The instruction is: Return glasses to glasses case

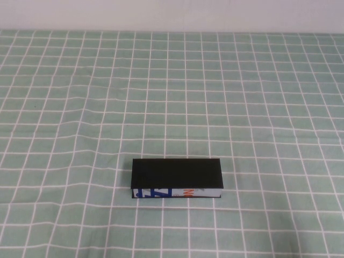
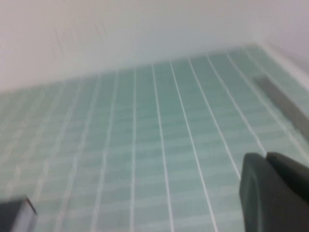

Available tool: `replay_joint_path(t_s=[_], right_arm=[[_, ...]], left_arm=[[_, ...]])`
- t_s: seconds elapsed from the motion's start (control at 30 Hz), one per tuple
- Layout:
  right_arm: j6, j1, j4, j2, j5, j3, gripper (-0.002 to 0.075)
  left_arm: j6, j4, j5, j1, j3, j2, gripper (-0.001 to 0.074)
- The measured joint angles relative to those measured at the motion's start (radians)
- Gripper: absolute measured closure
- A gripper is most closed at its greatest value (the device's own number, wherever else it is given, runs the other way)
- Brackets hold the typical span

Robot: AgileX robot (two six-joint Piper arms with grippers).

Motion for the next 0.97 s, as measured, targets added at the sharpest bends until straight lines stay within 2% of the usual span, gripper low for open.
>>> replay_joint_path(t_s=[0.23,0.97], right_arm=[[0.000,-0.008,0.007,-0.024,-0.010,0.213,0.0739],[0.000,-0.010,0.007,-0.026,-0.026,0.218,0.0739]], left_arm=[[0.000,0.000,0.000,0.000,0.000,0.000,0.0740],[0.000,0.000,0.000,0.001,0.000,-0.002,0.0740]])
